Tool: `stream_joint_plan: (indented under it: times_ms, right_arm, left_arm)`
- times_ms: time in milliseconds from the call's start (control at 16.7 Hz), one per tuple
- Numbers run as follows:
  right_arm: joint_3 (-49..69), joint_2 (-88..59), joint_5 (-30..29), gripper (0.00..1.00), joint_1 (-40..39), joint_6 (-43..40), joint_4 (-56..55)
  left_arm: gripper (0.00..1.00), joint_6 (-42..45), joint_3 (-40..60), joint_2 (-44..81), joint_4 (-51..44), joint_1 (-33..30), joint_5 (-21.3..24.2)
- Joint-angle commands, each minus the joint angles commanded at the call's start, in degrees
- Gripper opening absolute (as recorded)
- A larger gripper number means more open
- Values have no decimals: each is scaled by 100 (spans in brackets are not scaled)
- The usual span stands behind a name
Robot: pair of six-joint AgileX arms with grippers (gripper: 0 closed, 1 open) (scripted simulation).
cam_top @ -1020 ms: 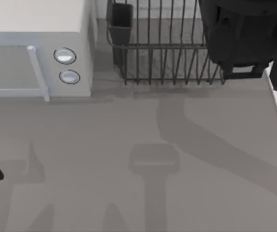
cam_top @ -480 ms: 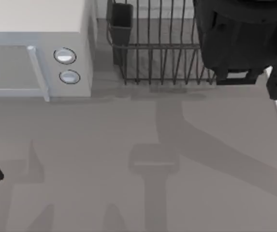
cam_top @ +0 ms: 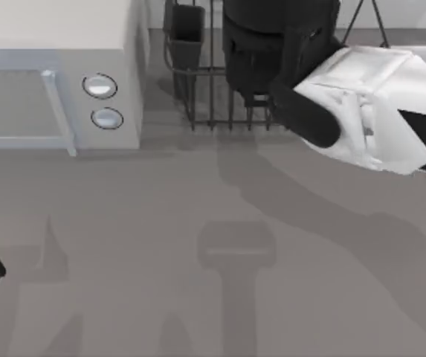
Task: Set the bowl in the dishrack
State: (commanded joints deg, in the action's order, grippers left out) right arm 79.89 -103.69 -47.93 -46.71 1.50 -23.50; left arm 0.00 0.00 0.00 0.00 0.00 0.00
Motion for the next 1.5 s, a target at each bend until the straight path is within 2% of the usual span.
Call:
stream_joint_plan:
  times_ms: [180, 360, 660, 1440, 1500]
  right_arm:
    - [-189, -802, 559, 0, 598, -21, -1053]
    - [-330, -1283, 930, 0, 996, -44, -1601]
    - [-351, -1345, 981, 0, 1050, -48, -1666]
    - [-351, -1345, 981, 98, 1050, -48, -1666]
    - [-351, -1345, 981, 100, 1050, -48, -1666]
  left_arm:
    - [100, 0, 0, 0, 0, 0, 0]
    - [100, 0, 0, 0, 0, 0, 0]
    - [100, 0, 0, 0, 0, 0, 0]
    - [100, 0, 0, 0, 0, 0, 0]
    - [100, 0, 0, 0, 0, 0, 0]
